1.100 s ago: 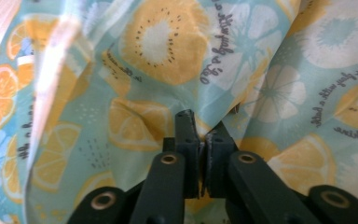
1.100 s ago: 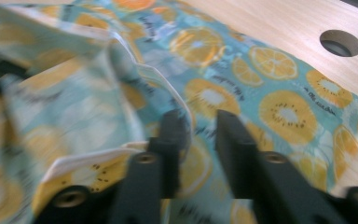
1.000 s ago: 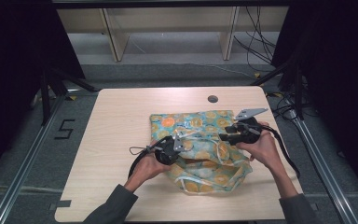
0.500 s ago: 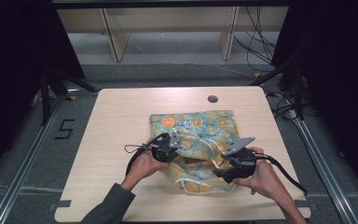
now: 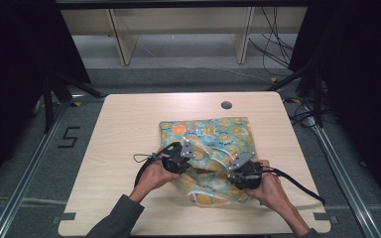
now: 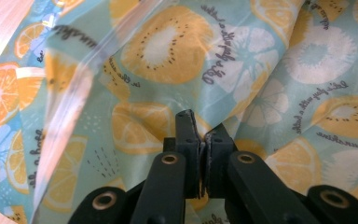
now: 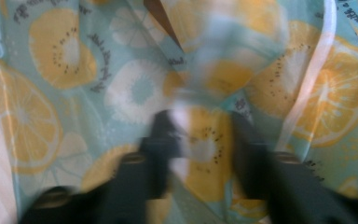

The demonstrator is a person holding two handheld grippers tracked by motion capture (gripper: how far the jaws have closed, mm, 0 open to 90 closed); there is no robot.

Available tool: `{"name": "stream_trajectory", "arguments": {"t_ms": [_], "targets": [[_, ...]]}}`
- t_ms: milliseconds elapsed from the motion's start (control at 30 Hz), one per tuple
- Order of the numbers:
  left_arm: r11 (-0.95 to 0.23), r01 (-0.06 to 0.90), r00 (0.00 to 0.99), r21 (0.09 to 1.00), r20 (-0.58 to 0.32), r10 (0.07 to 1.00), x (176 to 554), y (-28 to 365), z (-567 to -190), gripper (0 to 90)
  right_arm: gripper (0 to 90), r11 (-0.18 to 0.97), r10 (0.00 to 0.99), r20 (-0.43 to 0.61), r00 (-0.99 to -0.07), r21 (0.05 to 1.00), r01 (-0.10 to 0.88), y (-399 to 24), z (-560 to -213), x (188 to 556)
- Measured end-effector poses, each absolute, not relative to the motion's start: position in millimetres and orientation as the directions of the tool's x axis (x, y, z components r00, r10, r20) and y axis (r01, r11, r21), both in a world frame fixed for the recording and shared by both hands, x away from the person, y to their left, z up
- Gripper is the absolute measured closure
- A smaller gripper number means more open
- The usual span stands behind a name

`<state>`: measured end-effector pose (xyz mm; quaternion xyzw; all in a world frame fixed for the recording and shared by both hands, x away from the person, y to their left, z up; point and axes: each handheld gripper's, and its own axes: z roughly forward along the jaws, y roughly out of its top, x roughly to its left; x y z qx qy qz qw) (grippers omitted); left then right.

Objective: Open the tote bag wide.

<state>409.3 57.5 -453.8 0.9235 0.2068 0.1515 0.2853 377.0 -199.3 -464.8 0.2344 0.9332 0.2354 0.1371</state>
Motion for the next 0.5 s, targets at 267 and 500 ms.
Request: {"name": "stream_trajectory", "arguments": {"t_ms": [267, 500], "targets": [[-0.767, 0.278, 0.882, 0.579, 0.162, 0.442, 398, 55, -458, 88.9, 89.8, 0.674, 0.569, -0.136, -0.811, 0.642, 0.366, -229, -424, 380], [-0.700, 0.229, 0.914, 0.677, 0.097, 0.393, 363, 69, -423, 89.5, 90.0, 0.517, 0.691, -0.096, -0.717, 0.759, 0.396, -270, -388, 430]]}}
